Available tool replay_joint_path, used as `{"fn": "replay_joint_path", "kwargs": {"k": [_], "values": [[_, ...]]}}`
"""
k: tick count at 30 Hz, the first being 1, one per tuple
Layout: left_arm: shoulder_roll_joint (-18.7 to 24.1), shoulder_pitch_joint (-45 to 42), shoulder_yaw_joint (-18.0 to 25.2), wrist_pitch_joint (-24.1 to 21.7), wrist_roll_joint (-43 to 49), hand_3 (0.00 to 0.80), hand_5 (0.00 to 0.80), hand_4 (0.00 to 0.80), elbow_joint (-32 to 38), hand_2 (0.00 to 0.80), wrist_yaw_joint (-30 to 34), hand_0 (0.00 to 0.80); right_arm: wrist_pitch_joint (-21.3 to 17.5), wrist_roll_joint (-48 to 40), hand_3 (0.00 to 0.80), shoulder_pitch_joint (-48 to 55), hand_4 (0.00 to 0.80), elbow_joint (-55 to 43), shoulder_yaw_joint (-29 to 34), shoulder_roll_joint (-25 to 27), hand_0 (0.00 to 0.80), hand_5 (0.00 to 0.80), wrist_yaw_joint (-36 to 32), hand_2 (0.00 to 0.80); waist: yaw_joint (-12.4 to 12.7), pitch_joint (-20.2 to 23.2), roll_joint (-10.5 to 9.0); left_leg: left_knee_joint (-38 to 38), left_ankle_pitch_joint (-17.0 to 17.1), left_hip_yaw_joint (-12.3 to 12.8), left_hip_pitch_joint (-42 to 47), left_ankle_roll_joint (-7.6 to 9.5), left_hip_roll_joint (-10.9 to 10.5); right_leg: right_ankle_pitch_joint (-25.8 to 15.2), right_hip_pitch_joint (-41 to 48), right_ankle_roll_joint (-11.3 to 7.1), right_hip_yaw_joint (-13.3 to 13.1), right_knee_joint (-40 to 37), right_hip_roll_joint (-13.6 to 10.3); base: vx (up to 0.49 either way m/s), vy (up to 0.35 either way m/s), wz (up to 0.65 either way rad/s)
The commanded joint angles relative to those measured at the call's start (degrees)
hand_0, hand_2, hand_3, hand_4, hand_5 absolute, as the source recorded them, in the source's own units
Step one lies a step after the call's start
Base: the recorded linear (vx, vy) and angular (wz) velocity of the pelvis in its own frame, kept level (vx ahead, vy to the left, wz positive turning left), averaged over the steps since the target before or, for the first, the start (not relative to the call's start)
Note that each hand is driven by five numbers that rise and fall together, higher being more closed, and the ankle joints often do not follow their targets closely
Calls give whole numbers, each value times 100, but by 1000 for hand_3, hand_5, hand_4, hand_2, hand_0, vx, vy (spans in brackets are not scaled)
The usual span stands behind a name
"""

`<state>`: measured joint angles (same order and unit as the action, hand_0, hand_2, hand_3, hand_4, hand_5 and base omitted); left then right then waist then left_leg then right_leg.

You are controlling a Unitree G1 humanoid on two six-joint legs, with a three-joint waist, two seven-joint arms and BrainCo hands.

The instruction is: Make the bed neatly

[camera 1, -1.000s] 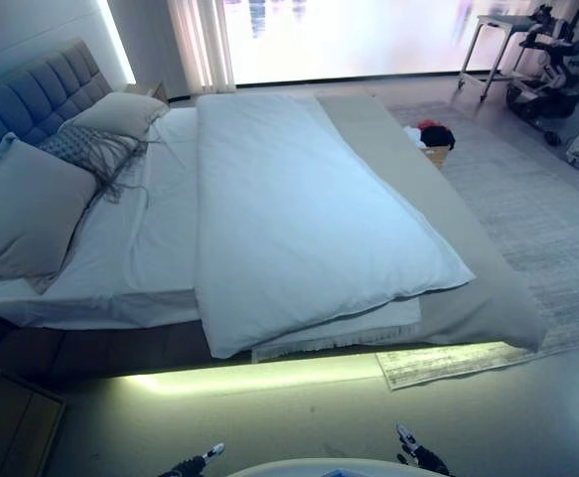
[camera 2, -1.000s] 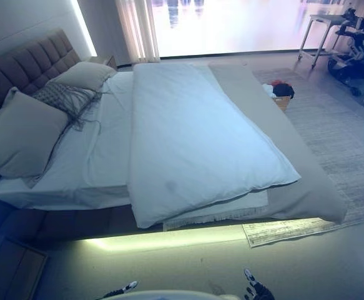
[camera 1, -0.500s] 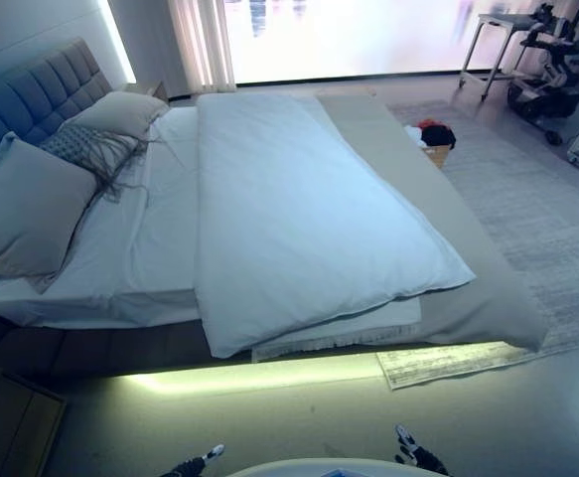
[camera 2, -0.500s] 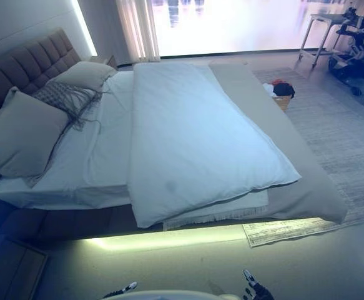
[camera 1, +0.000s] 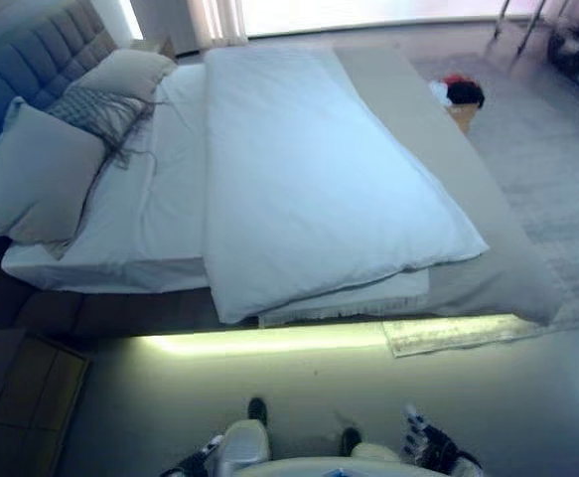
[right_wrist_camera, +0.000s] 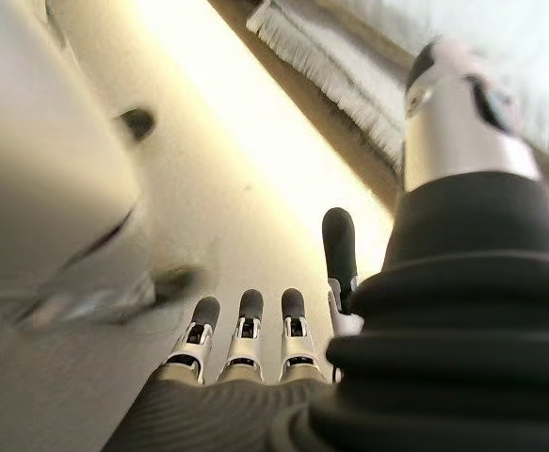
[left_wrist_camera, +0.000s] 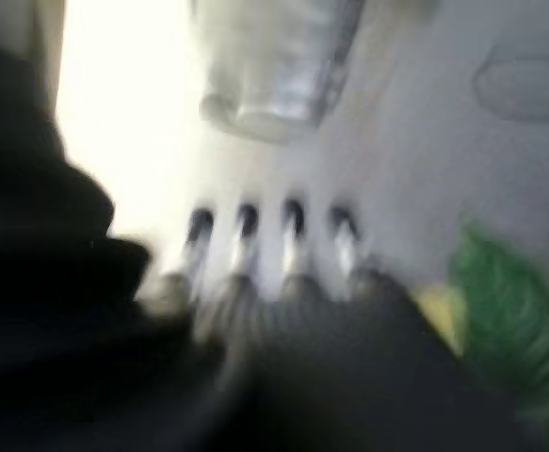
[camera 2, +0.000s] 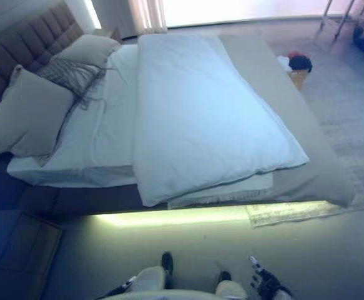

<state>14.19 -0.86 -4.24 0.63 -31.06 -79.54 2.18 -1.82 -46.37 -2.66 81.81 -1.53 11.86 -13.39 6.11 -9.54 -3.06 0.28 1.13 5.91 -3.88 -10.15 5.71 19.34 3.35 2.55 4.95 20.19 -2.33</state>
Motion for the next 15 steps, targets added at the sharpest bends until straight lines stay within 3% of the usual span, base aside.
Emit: {"fn": "replay_joint_path", "kwargs": {"k": [1,5,8,15], "values": [[-287,-4,49,-72,31,0,0,0,-125,0,41,0,-200,-102,0,65,0,-175,257,294,0,0,-111,0,-123,13,365,-424,1065,-11,-618,351,78,-1185,1635,-616,-154,-2082,-158,274,125,1],[-142,71,15,-142,135,0,0,0,-90,0,95,0,-287,-103,0,174,0,-123,330,251,0,0,-310,0,-103,176,370,-265,981,18,-462,419,70,-1086,1718,-696,43,-1986,-350,271,110,2],[-59,238,-91,-112,165,0,0,0,21,0,73,0,-284,-216,0,135,0,-215,259,200,0,0,-407,0,-20,201,319,230,903,25,-839,405,107,-1092,1703,-747,141,-1928,-478,166,58,-4],[-108,287,-127,-62,202,0,0,0,132,0,98,0,-278,-298,0,41,0,-448,159,126,0,0,-443,0,44,183,273,989,765,80,-1354,400,194,-1068,1671,-849,123,-1946,-645,107,67,-9]]}}
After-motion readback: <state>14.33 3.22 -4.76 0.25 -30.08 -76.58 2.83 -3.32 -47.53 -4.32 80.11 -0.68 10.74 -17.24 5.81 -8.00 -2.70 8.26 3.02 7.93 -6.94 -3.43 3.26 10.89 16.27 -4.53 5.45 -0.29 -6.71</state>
